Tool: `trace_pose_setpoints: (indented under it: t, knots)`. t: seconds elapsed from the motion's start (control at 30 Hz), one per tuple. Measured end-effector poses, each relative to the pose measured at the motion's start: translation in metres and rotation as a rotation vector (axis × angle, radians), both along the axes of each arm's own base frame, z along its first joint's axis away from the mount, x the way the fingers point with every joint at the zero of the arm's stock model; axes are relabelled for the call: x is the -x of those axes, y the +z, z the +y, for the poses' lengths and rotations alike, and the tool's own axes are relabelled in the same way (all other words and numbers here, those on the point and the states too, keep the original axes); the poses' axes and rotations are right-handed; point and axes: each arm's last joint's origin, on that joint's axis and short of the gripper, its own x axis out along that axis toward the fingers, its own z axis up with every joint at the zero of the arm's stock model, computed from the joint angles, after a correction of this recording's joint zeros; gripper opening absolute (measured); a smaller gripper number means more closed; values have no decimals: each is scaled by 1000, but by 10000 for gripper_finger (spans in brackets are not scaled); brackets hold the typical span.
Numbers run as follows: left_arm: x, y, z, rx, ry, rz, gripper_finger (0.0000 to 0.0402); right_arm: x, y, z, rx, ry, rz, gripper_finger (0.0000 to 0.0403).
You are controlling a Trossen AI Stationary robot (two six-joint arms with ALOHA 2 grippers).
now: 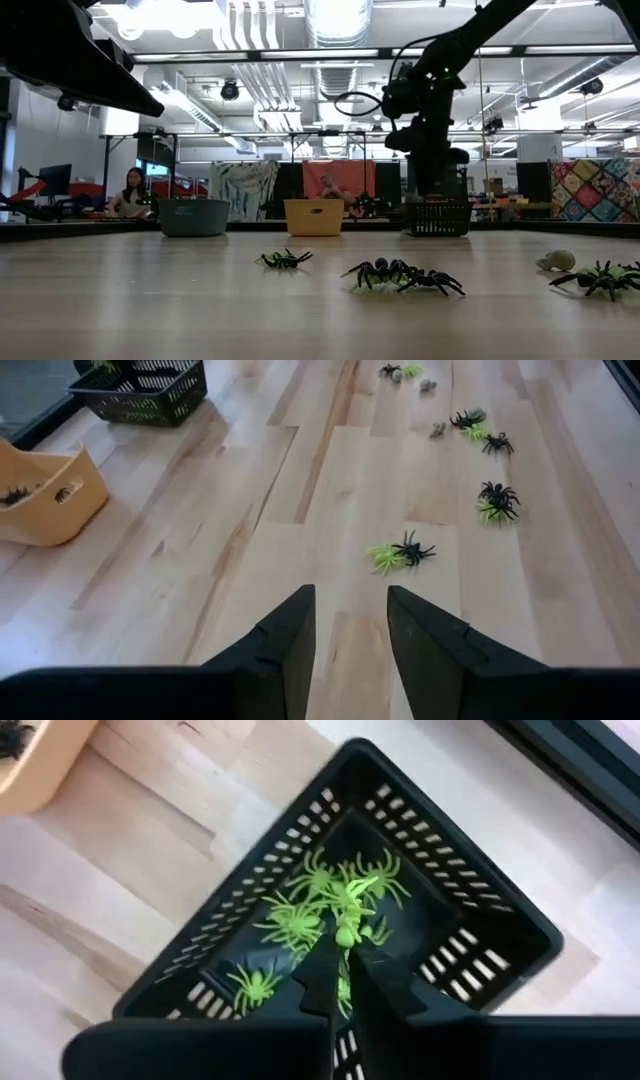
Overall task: Sort Halloween decoration
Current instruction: Put the green spider toy into the black bin, then put the white skull toy into the blue bin
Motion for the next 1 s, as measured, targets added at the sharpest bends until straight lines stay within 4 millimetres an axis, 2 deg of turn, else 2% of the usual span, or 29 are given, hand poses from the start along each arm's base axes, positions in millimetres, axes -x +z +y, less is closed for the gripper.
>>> trace_pose_setpoints:
  t: [0.27,0.47,0.57,0.77,1.0]
  knots:
    - [0,0,0,-5,5,-4,109,0,0,-2,27,-16,4,63]
    - [0,0,-1,43,2,5,109,-1,2,0,37,-10,8,69]
    - [-1,2,-3,116,-11,23,109,-3,11,6,55,6,-15,70]
    - [1,11,-6,260,26,149,106,-6,39,28,114,59,-83,70]
    - [7,21,-6,456,131,351,99,-14,70,76,164,173,-180,70]
